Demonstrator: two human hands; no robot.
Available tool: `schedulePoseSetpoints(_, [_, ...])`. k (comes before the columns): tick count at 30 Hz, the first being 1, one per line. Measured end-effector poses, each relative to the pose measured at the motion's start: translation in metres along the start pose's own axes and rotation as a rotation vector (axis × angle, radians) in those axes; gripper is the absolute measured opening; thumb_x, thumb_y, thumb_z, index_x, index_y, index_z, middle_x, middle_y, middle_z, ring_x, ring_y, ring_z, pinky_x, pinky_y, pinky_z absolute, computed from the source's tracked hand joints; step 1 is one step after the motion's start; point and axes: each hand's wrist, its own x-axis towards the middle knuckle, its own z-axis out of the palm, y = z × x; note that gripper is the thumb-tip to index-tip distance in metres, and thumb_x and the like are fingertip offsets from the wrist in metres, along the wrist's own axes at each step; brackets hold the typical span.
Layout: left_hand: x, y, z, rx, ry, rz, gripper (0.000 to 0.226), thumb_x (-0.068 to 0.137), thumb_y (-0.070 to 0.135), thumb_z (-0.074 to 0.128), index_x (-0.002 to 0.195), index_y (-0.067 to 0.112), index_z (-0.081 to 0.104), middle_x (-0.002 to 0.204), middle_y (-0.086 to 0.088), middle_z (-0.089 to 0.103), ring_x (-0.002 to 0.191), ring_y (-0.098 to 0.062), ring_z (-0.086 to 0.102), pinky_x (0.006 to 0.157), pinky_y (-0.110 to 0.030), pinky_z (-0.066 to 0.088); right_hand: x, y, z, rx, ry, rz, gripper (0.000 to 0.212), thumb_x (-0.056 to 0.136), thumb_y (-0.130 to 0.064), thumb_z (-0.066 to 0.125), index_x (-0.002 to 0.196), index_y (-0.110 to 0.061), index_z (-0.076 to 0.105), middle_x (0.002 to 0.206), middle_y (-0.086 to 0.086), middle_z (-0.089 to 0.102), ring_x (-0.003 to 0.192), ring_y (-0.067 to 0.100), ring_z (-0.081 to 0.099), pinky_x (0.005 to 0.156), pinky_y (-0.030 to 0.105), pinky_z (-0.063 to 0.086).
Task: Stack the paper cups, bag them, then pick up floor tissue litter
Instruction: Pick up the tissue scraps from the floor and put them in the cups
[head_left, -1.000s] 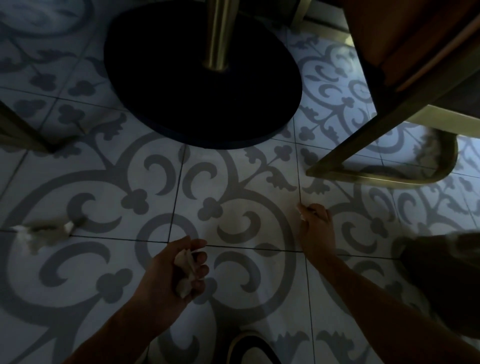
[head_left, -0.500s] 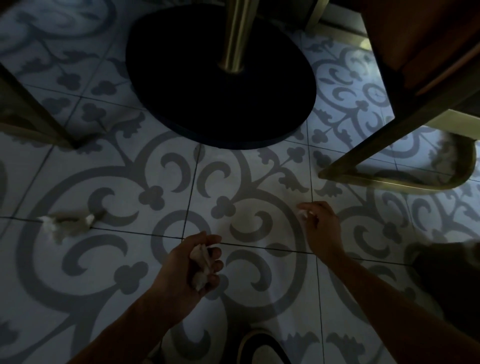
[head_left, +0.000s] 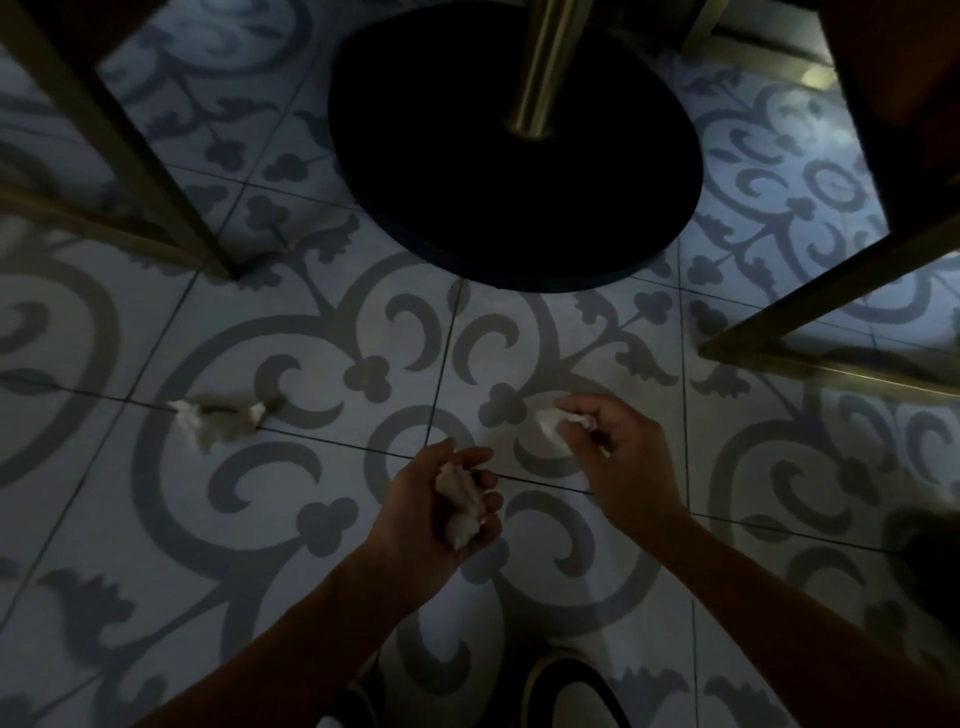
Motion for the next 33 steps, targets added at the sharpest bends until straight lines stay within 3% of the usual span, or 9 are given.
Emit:
schedulePoseSetpoints(4, [-0.001,-0.001,0.003,-0.033,-0.029,-0.017,0.045,0.098,0.042,0.039,0.103,0.007,0.067,0.079,-0.012,0.071,0.064,-0.023,0.067,0.064,-0.033,0.054,-0.013,-0.031,0.014,0.074,-0.097,-0.108,0.017,0.089,-0.006,0.063,0.101,-0.017,0.069,0.096,-0.012,0.068,0.091,-0.009,0.062,0.076,0.005,0.047])
schedulePoseSetpoints(6, [-0.003,-0.002,0.004,-0.033,-0.042,-0.029,0.052,0.1,0.046,0.037,0.113,0.006,0.067,0.099,-0.019,0.076,0.076,-0.027,0.07,0.072,-0.037,0.055,-0.017,-0.041,0.019,0.059,-0.102,-0.213,0.018,0.087,-0.002,0.063,0.1,-0.012,0.07,0.096,-0.006,0.068,0.092,-0.003,0.062,0.08,0.008,0.047])
schedulePoseSetpoints(8, [-0.005,-0.003,0.005,-0.006,-0.041,-0.026,0.056,0.1,0.049,0.036,0.124,0.007,0.065,0.117,-0.022,0.072,0.093,-0.031,0.069,0.08,-0.04,0.054,-0.02,-0.046,0.023,0.052,-0.136,-0.249,0.016,0.088,-0.011,0.06,0.1,-0.011,0.069,0.097,0.001,0.069,0.093,0.003,0.062,0.084,0.014,0.049])
schedulePoseSetpoints(11, [-0.007,-0.005,0.005,0.038,-0.04,-0.008,0.059,0.1,0.051,0.035,0.127,0.007,0.063,0.12,-0.022,0.07,0.1,-0.033,0.07,0.082,-0.041,0.053,-0.025,-0.043,0.028,-0.032,-0.216,-0.258,0.021,0.087,-0.026,0.056,0.099,-0.014,0.069,0.098,0.002,0.07,0.093,0.008,0.061,0.085,0.018,0.046])
schedulePoseSetpoints(16, [-0.005,-0.005,0.003,0.027,0.062,0.003,0.055,0.097,0.053,0.041,0.112,0.011,0.073,0.108,-0.019,0.076,0.095,-0.031,0.072,0.079,-0.04,0.055,-0.036,-0.023,0.033,-0.222,-0.332,-0.406,0.019,0.089,-0.027,0.06,0.103,-0.018,0.071,0.11,-0.004,0.072,0.113,0.006,0.057,0.107,0.032,0.034])
schedulePoseSetpoints(21, [-0.003,-0.001,0.001,-0.008,0.058,0.026,0.054,0.1,0.05,0.039,0.112,0.009,0.073,0.124,-0.022,0.069,0.115,-0.036,0.065,0.085,-0.043,0.054,-0.044,-0.024,0.039,-0.263,-0.366,-0.452,0.028,0.095,-0.035,0.05,0.113,-0.02,0.066,0.125,-0.004,0.064,0.131,0.011,0.044,0.107,0.041,0.035])
schedulePoseSetpoints(23, [-0.004,0.001,0.0,-0.026,0.024,0.03,0.054,0.101,0.048,0.038,0.119,0.006,0.067,0.117,-0.021,0.07,0.104,-0.033,0.069,0.077,-0.039,0.059,-0.044,-0.025,0.041,-0.279,-0.357,-0.455,0.032,0.095,-0.036,0.051,0.12,-0.02,0.063,0.133,0.0,0.059,0.135,0.014,0.039,0.106,0.042,0.036])
schedulePoseSetpoints(27, [-0.004,0.0,-0.006,-0.006,0.07,0.1,0.039,0.099,0.041,0.045,0.094,0.01,0.068,0.076,-0.009,0.065,0.064,-0.018,0.065,0.052,-0.026,0.056,-0.041,-0.029,0.041,-0.279,-0.38,-0.459,0.039,0.095,-0.04,0.05,0.129,-0.023,0.058,0.144,0.004,0.048,0.139,0.017,0.033,0.107,0.04,0.035])
schedulePoseSetpoints(33, [-0.009,0.01,-0.023,-0.011,0.171,0.195,0.028,0.099,0.031,0.049,0.106,0.01,0.066,0.068,-0.005,0.067,0.056,-0.018,0.065,0.064,-0.033,0.052,-0.041,-0.032,0.05,-0.27,-0.397,-0.454,0.045,0.096,-0.047,0.039,0.136,-0.029,0.049,0.144,0.002,0.045,0.135,0.014,0.036,0.105,0.036,0.04])
